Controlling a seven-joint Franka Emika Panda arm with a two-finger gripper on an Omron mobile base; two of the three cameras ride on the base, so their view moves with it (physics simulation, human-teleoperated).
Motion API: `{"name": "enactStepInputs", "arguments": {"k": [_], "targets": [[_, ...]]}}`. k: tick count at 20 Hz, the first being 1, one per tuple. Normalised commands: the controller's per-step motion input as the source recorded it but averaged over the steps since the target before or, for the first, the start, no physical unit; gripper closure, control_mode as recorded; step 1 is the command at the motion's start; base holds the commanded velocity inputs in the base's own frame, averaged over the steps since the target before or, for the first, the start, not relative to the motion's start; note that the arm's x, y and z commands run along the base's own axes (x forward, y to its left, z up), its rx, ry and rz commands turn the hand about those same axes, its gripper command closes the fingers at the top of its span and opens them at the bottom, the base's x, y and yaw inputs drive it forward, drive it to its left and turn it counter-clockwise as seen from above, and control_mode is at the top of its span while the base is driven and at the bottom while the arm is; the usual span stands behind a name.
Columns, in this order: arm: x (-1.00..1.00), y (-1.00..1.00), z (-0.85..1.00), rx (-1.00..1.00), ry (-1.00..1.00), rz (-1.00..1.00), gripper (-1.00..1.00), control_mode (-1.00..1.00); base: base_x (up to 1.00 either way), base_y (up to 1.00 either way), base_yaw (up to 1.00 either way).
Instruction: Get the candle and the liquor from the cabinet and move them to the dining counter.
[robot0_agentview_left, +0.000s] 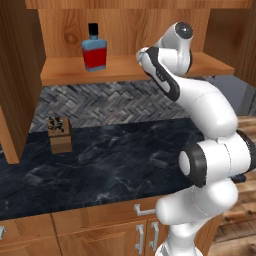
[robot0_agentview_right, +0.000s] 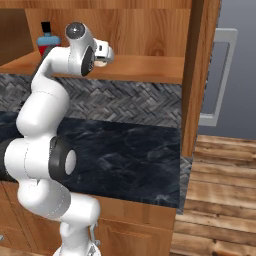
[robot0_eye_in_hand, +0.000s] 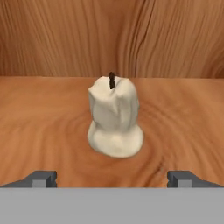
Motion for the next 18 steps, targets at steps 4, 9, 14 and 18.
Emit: {"name": "enactStepInputs", "arguments": {"k": [4,9,14,18], "targets": [[0.24,0.00,-0.07,0.00,0.02,0.00,-1.00,-1.00,0.00,0.00,0.00],[0.25,0.00,-0.01,0.00,0.03,0.00,-1.00,-1.00,0.00,0.00,0.00],[0.22,0.00,0.00,0.00,0.03,0.00,-1.00,-1.00,0.00,0.00,0.00],[0.20,0.00,0.00,0.00,0.04,0.00,-1.00,-1.00,0.00,0.00,0.00]]}}
